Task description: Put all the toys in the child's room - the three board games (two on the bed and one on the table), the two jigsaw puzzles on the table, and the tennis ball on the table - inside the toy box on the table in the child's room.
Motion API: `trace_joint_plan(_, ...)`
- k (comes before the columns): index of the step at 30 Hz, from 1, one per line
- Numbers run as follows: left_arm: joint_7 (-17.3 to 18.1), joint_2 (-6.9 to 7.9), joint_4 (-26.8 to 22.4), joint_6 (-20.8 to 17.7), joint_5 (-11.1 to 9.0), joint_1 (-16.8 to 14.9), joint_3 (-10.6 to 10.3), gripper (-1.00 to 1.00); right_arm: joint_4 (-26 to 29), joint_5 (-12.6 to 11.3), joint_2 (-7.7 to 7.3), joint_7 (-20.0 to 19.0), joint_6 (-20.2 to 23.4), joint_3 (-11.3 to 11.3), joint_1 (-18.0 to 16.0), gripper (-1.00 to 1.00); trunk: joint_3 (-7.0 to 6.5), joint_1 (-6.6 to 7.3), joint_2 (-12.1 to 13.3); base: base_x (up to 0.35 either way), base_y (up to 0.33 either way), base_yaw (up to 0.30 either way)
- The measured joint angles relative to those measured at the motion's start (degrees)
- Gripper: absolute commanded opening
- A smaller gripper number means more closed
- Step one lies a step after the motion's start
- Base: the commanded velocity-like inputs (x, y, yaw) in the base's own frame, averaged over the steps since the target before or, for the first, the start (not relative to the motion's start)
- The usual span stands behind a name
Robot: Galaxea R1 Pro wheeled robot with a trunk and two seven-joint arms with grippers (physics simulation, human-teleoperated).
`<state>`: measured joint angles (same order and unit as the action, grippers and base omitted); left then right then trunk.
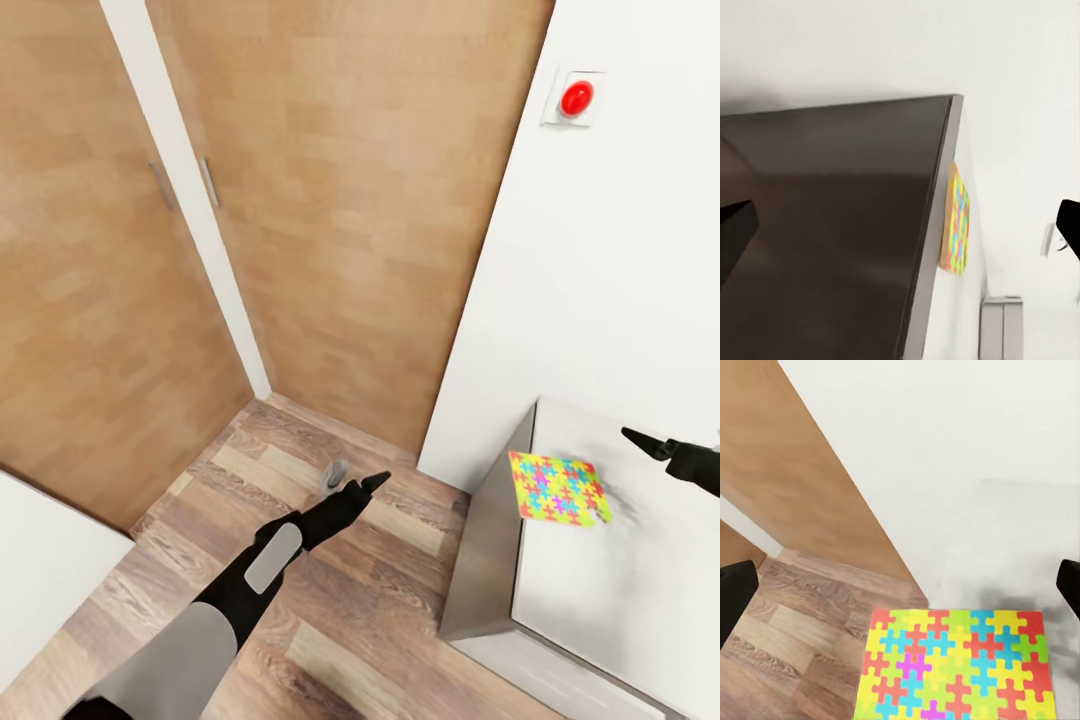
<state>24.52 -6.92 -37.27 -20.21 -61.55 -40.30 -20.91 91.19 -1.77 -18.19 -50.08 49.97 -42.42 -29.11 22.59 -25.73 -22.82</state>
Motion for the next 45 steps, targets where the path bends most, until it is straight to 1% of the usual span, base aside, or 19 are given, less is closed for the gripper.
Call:
trace_joint_plan(13, 0.2, -0.05, 0.12, 0.17, 0.15, 0.01, -0.09, 1.0, 0.62, 0.05, 0.01, -0.01, 0.03, 0.03, 0.03, 1.0, 0.0, -0.02, 0.01, 0.077, 0.031, -0.012)
trace_joint_plan(20, 0.21, -0.02, 0.32, 0.15, 0.16, -0.09, 0.07, 1.0, 0.69, 0.03, 0.01, -0.02, 0.04, 0.03, 0.05, 1.0, 0.0, -0.02, 0.01, 0.013, 0.006, -0.09)
trace_joint_plan(31, 0.19, 0.16, 1.79, 0.08, 0.06, -0.49, 0.38, 1.0, 0.71, 0.0, 0.01, -0.06, 0.06, 0.03, 0.08, 1.0, 0.0, -0.02, 0.01, 0.004, 0.001, -0.207)
trace_joint_plan(45, 0.1, 0.25, 2.46, 0.16, -0.02, -0.51, 0.51, 1.0, 0.72, 0.03, -0.04, -0.02, 0.11, 0.03, 0.08, 1.0, 0.0, -0.02, 0.01, 0.001, 0.0, -0.261)
